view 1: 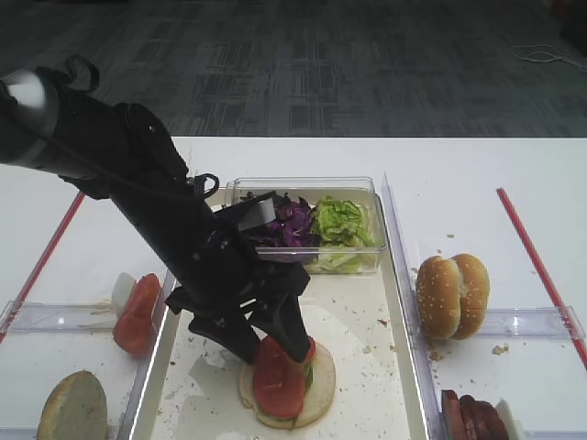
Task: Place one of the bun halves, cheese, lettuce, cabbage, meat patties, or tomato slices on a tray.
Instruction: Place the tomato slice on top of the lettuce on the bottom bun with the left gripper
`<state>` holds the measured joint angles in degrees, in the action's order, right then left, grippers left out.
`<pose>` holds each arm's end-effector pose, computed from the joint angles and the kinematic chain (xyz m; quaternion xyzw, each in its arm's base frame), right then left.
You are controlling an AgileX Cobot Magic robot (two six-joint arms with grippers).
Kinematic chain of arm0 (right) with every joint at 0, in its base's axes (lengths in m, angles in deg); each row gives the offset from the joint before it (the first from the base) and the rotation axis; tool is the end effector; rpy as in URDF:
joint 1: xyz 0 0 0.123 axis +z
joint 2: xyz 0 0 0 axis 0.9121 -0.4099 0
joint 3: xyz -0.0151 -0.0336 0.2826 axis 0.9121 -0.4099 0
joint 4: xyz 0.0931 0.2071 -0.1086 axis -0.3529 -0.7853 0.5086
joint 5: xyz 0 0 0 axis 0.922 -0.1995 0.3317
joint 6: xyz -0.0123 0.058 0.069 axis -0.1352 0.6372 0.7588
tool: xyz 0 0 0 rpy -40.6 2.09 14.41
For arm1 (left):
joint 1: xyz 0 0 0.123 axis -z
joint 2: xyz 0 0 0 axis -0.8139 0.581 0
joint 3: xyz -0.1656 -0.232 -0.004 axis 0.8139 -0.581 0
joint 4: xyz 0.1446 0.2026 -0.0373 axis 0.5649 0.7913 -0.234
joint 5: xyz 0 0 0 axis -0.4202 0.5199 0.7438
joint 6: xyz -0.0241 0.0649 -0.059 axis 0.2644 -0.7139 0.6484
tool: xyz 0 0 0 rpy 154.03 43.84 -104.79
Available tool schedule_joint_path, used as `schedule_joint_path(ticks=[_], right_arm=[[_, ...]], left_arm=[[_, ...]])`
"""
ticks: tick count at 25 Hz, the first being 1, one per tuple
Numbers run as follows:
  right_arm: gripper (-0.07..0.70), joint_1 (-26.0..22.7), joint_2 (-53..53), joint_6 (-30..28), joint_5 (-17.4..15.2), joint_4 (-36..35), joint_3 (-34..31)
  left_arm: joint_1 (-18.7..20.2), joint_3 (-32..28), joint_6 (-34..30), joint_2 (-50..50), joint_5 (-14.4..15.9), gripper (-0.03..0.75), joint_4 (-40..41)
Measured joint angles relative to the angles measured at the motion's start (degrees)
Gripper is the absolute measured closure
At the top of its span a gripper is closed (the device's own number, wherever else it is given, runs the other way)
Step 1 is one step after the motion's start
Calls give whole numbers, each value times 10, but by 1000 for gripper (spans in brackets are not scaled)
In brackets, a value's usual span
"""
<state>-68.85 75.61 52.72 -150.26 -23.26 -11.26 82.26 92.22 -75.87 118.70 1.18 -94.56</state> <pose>-0.0081 0.0013 0.2693 -0.0034 0.8674 -0.0230 0.4971 0.2786 -0.2072 0.1570 -0.1885 -0.9321 0.3019 0.0670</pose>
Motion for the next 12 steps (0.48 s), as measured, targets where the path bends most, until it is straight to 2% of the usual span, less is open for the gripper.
schedule_joint_path(ticks=[12], right_arm=[[21,0,0,0,0,0,0]], left_arm=[[-12,0,1,0,-2,242,9]])
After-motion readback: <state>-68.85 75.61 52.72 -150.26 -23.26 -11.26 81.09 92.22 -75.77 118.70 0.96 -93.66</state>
